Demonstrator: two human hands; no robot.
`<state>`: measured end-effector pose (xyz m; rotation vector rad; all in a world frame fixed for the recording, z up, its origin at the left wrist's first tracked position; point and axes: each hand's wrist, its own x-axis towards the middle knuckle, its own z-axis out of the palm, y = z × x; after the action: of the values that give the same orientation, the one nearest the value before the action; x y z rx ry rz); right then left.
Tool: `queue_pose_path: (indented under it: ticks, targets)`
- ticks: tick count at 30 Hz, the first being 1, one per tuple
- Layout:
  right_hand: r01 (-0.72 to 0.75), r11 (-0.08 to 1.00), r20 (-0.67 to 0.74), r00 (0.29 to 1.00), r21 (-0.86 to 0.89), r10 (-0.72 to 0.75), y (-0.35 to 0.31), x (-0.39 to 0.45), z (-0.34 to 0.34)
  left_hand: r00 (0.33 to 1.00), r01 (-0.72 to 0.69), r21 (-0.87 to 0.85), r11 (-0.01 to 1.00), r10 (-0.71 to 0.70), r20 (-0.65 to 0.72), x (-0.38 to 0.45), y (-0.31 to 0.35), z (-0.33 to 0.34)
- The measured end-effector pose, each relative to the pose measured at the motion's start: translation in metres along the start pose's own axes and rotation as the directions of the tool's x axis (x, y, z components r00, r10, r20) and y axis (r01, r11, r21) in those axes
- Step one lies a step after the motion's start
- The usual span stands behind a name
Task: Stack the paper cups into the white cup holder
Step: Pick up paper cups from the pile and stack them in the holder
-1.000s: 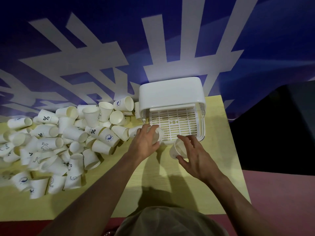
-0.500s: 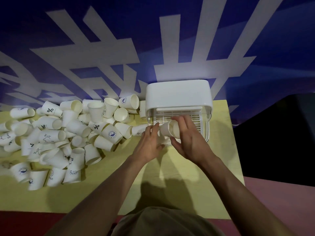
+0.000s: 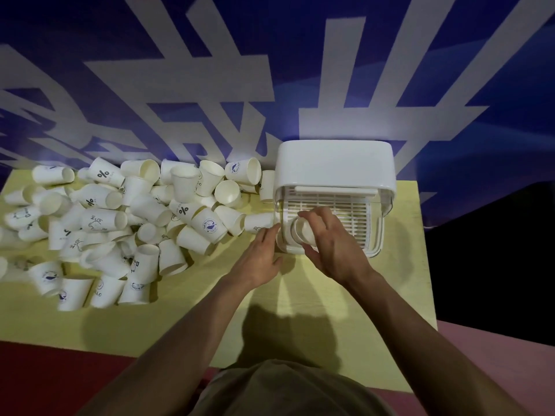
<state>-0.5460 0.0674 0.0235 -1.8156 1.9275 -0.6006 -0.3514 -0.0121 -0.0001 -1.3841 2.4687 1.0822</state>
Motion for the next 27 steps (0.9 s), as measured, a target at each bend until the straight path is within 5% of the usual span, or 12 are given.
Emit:
queue_pose_path:
  ticks: [16,27]
  targets:
    - [-0.070,0.997,0.117,0.990,-0.040,0.074,0.014,0.025,0.033,0.988,0.099,0.024,0.995,-0.095,-0.123,0.021,-0.031,-0.041]
    - [-0.177,0.984,-0.008,0.984,0.006,0.177,0.010,-0.039,0.026,0.986,0.156,0.102,0.982,-0.160,0.036,0.100,-0.033,-0.047]
